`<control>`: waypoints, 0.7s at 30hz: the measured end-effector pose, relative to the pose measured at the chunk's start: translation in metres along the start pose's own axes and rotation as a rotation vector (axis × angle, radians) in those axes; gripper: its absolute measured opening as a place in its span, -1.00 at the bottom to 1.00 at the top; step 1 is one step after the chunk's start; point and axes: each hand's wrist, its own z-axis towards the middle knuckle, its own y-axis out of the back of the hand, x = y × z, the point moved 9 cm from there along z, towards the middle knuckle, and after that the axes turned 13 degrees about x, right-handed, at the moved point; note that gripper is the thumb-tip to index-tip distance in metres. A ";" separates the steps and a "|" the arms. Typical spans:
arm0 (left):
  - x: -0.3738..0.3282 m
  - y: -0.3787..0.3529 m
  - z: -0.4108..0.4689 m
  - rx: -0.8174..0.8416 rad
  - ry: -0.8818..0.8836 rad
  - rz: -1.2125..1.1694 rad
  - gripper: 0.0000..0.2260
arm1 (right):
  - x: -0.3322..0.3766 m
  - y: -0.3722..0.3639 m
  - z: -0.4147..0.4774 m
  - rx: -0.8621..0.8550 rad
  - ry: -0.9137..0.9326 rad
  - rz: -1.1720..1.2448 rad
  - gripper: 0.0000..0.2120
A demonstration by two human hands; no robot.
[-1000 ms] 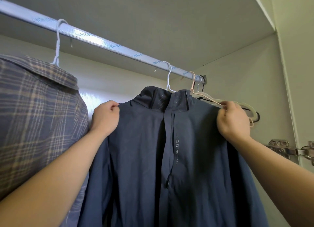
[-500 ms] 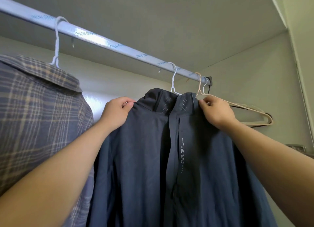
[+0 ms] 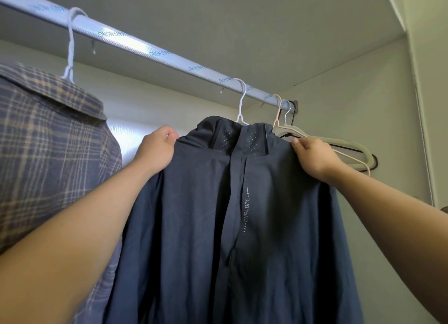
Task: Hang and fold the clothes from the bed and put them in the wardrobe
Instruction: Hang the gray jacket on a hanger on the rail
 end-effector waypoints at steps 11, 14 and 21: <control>-0.030 -0.017 -0.009 -0.091 0.157 0.209 -0.44 | 0.015 -0.009 -0.022 -0.064 0.036 -0.112 -0.66; -0.024 -0.016 -0.004 -0.100 0.233 0.145 -0.46 | 0.020 -0.002 -0.024 -0.040 0.046 -0.125 -0.63; -0.005 -0.006 0.008 0.035 0.501 -0.021 -0.65 | 0.019 0.008 -0.021 0.223 -0.002 0.160 -0.61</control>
